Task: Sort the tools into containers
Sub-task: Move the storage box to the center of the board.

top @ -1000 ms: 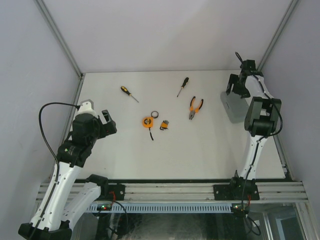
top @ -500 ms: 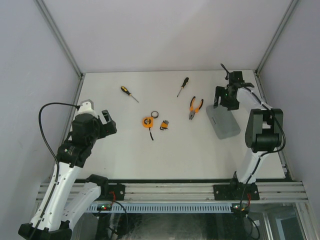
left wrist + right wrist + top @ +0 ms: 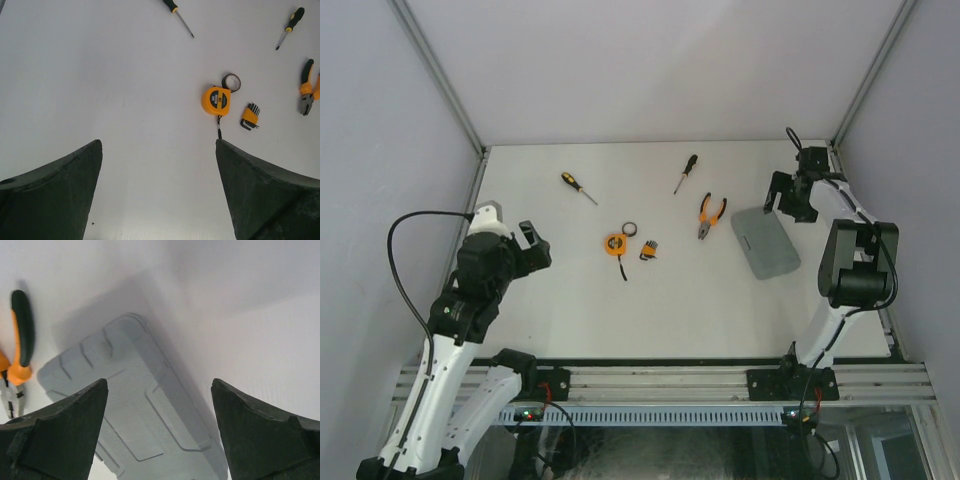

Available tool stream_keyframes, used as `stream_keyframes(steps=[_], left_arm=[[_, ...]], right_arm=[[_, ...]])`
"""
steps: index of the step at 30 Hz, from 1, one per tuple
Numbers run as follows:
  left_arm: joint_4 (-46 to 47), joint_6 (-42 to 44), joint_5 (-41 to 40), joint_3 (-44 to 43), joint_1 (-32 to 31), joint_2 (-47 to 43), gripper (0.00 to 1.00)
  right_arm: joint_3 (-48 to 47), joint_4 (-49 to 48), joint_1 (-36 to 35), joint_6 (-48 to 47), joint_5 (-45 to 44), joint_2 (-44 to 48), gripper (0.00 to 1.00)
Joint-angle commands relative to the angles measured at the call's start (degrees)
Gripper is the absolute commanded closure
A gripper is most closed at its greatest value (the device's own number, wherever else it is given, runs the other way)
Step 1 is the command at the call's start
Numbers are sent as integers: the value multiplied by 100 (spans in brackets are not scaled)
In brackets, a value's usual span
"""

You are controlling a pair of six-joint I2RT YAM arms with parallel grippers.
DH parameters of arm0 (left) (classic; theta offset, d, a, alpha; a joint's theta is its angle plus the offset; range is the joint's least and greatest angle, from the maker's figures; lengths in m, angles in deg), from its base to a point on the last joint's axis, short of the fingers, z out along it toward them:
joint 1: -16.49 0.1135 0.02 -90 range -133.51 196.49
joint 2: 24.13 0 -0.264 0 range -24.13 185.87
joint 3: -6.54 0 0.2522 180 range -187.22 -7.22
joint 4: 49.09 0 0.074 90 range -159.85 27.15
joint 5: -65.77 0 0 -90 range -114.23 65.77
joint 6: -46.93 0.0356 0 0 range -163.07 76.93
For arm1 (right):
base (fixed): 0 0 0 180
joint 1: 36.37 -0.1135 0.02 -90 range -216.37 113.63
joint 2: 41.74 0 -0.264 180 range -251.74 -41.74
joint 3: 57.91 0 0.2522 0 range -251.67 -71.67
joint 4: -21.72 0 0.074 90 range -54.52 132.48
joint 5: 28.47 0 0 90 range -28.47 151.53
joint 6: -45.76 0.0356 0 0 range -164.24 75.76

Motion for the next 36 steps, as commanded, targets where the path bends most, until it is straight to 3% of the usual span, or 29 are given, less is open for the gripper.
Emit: stream_keyframes(steps=[1,17,36], left_arm=[[283,55,126,130,53,-76,2],[183,-381,297,144,163,-58,3],[106,-349,653,160,205,47,0]], right_arm=[[216,-272,108,204,-73,127,15],[1340,-450,51,508,1358,946,14],[2266,-393,-1739,264,321,1446,18]])
